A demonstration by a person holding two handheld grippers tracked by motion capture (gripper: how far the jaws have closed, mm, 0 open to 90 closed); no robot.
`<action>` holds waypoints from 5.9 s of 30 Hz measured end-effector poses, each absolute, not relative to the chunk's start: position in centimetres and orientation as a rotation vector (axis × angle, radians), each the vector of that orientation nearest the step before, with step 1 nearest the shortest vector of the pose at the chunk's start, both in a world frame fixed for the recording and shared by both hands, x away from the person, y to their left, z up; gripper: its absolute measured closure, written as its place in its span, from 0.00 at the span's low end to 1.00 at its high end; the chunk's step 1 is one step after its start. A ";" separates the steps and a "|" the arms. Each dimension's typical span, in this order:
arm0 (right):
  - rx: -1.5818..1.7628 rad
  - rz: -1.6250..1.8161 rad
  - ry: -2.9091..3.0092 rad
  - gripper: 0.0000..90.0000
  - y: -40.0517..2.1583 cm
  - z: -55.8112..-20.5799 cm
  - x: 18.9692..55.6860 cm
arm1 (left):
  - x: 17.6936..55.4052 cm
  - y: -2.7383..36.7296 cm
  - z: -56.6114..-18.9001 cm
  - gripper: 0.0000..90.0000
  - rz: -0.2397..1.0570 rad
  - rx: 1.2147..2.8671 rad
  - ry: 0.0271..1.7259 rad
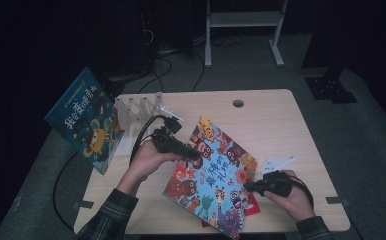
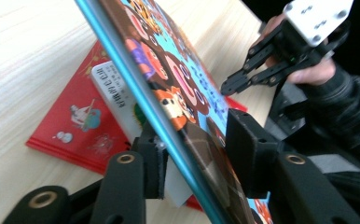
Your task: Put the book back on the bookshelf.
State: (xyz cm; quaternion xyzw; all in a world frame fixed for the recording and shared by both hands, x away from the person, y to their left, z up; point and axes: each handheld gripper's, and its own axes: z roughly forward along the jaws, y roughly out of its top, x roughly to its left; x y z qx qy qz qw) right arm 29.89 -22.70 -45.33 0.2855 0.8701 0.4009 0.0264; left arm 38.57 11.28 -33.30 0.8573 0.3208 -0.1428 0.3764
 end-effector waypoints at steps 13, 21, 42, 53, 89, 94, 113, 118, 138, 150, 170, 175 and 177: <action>0.917 1.171 2.659 0.88 -23.8 -45.6 30.3 | 39.3 10.3 -32.3 0.75 -0.409 2.189 0.834; 0.904 1.123 2.711 0.94 -24.2 -46.5 29.8 | 39.9 10.0 -31.9 0.76 -0.413 2.206 0.828; 0.867 1.192 2.720 0.99 -23.5 -46.2 29.6 | 39.6 8.8 -31.0 0.74 -0.345 2.239 0.805; 0.863 1.199 2.721 0.95 -23.5 -46.2 29.7 | 39.4 7.9 -29.6 0.78 -0.337 2.261 0.810; 1.316 1.071 2.160 0.36 -29.8 -48.5 34.6 | 37.4 5.7 -26.2 0.90 -0.438 2.346 0.662; 1.340 1.025 2.160 0.32 -29.7 -48.6 34.8 | 37.0 5.8 -25.3 0.90 -0.399 2.352 0.635; 1.367 0.957 2.143 0.17 -29.4 -48.7 35.2 | 37.1 8.7 -21.9 0.90 -0.211 2.350 0.673; 1.367 0.955 2.148 0.15 -29.4 -48.7 35.2 | 37.4 10.1 -21.4 0.90 -0.181 2.346 0.713; 1.372 0.954 2.142 0.14 -29.4 -48.7 35.2 | 37.7 15.5 -20.1 0.90 -0.110 2.290 0.871; 1.381 0.949 2.136 0.14 -29.4 -48.7 35.2 | 37.1 19.4 -19.4 0.90 -0.053 2.266 0.963; 1.388 0.943 2.125 0.14 -29.5 -48.7 35.3 | 35.6 27.4 -19.9 0.90 0.055 2.176 1.175; 1.393 0.943 2.124 0.14 -29.5 -48.7 35.3 | 35.4 29.0 -20.1 0.90 0.070 2.154 1.224; 1.393 0.943 2.124 0.14 -29.5 -48.7 35.3 | 35.4 29.6 -20.3 0.90 0.073 2.145 1.239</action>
